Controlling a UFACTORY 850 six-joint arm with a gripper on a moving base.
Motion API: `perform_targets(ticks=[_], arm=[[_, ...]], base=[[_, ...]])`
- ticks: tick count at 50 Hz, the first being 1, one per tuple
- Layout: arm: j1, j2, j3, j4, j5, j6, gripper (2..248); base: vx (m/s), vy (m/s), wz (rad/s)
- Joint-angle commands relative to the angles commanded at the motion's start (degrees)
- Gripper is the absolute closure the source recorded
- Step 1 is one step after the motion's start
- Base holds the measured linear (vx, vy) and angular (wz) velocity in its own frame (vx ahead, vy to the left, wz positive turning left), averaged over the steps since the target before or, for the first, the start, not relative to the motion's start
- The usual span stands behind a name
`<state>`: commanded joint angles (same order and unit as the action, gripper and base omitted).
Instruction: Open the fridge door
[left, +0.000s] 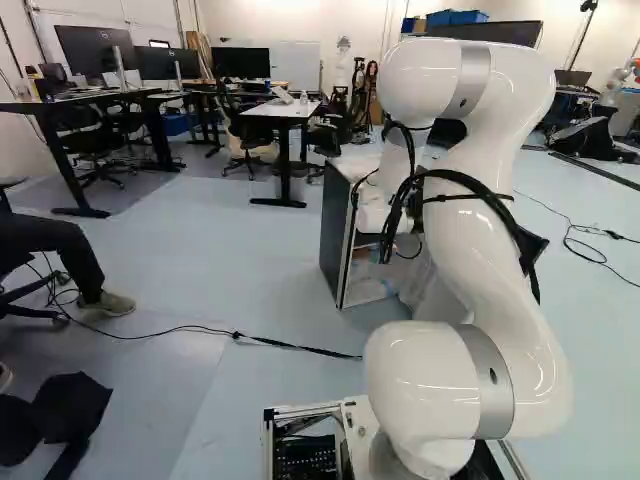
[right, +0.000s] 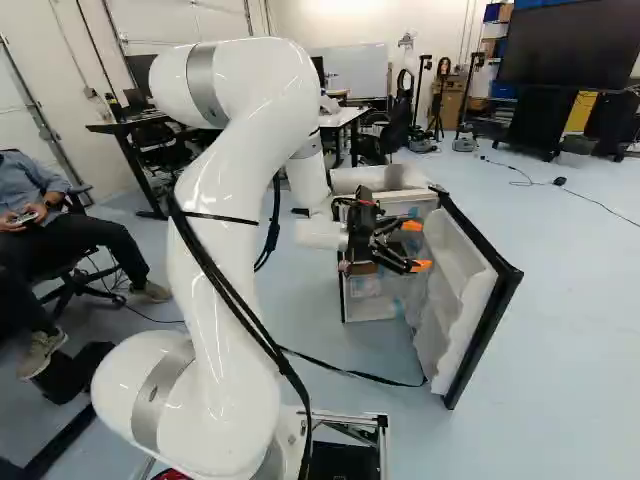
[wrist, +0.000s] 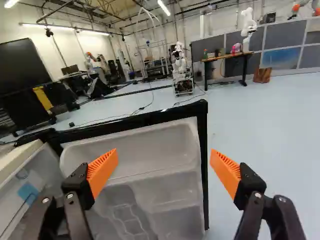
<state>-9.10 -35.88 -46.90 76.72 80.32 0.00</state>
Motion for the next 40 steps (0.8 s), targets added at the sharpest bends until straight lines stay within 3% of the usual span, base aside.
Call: perform_targets(ticks=[13,40], arm=[[2.3,1.7,3.0,-4.1,0.0,0.0,3],[2.7,2.6,3.9,-5.9,-0.5,0.0,3]], base=[[0.0,0.0,0.0],[0.0,0.0,0.0]])
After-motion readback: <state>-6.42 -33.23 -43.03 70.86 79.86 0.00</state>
